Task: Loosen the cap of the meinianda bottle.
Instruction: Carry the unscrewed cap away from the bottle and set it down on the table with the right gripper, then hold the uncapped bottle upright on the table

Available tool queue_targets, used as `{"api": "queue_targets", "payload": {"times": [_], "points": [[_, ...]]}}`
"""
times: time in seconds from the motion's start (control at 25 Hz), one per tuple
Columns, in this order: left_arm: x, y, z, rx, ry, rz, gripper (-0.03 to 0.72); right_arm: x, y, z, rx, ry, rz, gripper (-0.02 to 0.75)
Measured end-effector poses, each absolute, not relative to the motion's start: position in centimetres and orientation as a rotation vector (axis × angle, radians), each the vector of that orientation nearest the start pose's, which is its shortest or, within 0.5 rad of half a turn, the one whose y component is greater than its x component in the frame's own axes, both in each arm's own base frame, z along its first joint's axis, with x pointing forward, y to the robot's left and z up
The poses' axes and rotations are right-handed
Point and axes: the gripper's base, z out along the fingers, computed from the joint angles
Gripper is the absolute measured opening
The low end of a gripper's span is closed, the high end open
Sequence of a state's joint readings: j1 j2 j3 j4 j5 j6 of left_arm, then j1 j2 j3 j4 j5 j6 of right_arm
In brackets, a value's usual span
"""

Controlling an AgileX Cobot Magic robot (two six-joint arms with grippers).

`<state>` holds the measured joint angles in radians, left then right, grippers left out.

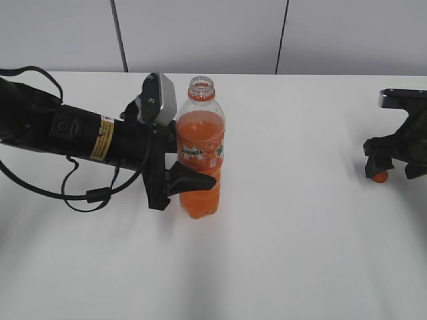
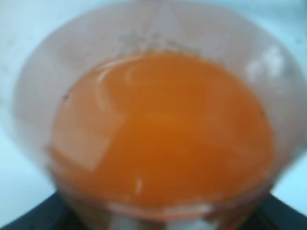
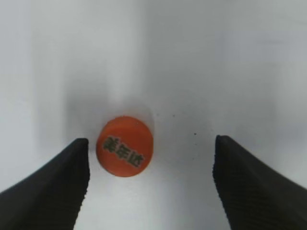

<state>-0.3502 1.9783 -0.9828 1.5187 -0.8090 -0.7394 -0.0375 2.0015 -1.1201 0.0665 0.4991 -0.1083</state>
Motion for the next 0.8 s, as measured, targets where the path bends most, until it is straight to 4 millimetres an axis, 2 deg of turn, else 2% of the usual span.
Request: {"api": "queue_targets", "payload": {"times": [0.52,0.64,0.8], "points": [[31.6,-18.5,13.5,1.448,1.678,-0.751,0.427,36.4,-0.9,11.5,0.011,2.916,0.068,0.596],[31.6,-18.5,13.5,1.448,1.678,-0.751,0.427,36.0,-0.8,13.3,-0.013,2.919,0.070,0.596],[31.6,-18.5,13.5,1.448,1.678,-0.751,0.427,36.1,-0.8,17.8,-0.048,2.898,0.069,0.596]]}}
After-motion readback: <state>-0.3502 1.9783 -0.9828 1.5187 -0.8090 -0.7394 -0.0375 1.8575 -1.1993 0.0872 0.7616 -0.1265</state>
